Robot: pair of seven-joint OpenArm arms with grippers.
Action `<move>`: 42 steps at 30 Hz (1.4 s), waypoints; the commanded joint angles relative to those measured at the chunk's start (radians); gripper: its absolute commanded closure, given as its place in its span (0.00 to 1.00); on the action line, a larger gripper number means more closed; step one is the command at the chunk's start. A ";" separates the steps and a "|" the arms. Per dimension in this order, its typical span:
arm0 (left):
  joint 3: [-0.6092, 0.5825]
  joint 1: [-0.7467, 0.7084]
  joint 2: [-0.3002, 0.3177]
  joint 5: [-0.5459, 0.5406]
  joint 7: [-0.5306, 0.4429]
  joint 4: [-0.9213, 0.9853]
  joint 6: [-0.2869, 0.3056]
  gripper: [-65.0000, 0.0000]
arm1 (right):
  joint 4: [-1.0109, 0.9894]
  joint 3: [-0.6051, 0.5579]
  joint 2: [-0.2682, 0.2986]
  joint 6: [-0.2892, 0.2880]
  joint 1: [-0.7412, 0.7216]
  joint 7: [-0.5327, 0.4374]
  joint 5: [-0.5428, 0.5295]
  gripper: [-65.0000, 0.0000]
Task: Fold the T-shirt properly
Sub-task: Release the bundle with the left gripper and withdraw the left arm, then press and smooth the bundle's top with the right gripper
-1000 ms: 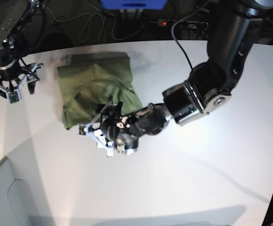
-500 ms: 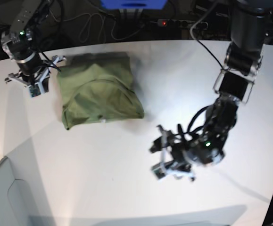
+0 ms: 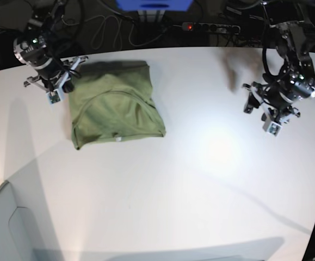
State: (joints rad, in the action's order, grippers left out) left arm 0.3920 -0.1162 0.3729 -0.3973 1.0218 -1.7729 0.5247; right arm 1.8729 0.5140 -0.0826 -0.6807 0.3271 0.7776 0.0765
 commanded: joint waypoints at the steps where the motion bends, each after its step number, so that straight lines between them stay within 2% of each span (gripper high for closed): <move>1: 0.020 0.003 0.019 -0.015 -0.022 -0.018 -0.002 0.48 | -0.016 0.005 0.005 -0.017 -0.004 -0.019 -0.007 1.00; 7: 0.097 -0.024 0.019 -0.015 -0.013 -0.026 -0.002 0.48 | -0.035 0.002 0.022 -0.017 0.033 -0.122 -0.005 1.00; 14: 0.134 -0.056 0.019 -0.013 -0.011 -0.057 -0.002 0.48 | 0.185 -0.013 0.010 -0.017 0.036 -0.117 -0.008 1.00; 18: 0.152 -0.092 0.019 -0.012 -0.011 -0.058 -0.002 0.48 | 0.232 -0.114 -0.009 -0.017 0.066 -0.117 -0.008 1.00; 21: 0.192 -0.122 0.001 -0.010 -0.011 -0.057 -0.002 0.48 | 0.227 -0.249 -0.009 -0.017 0.100 -0.117 -0.008 1.00; 24: 0.249 -0.139 -0.022 -0.009 -0.011 -0.057 -0.001 0.48 | 0.196 -0.369 -0.009 -0.017 0.112 -0.126 -0.008 1.00; 27: 0.289 -0.162 -0.030 -0.012 -0.011 -0.057 0.001 0.48 | 0.124 -0.427 -0.009 -0.017 0.102 -0.128 -0.007 1.00; 32: 0.333 -0.199 -0.038 -0.013 -0.014 -0.057 0.004 0.48 | -0.031 -0.444 -0.007 -0.017 0.063 -0.129 -0.007 1.00; 35: 0.356 -0.216 -0.038 -0.015 -0.018 -0.057 0.004 0.48 | -0.069 -0.446 -0.007 -0.017 0.066 -0.171 -0.007 1.00; 38: 0.376 -0.234 -0.044 -0.015 -0.018 -0.057 0.005 0.48 | -0.068 -0.447 -0.009 -0.017 0.068 -0.200 -0.007 1.00; 42: 0.411 -0.241 -0.061 -0.015 -0.013 -0.057 0.007 0.48 | 0.029 -0.446 -0.009 -0.017 0.059 -0.191 -0.007 1.00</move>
State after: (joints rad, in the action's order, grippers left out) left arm 0.7963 -0.3550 0.2981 -0.4030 1.0222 -1.8141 0.5289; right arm 1.8793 0.0696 -0.0887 -0.6811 0.3920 0.6205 0.0967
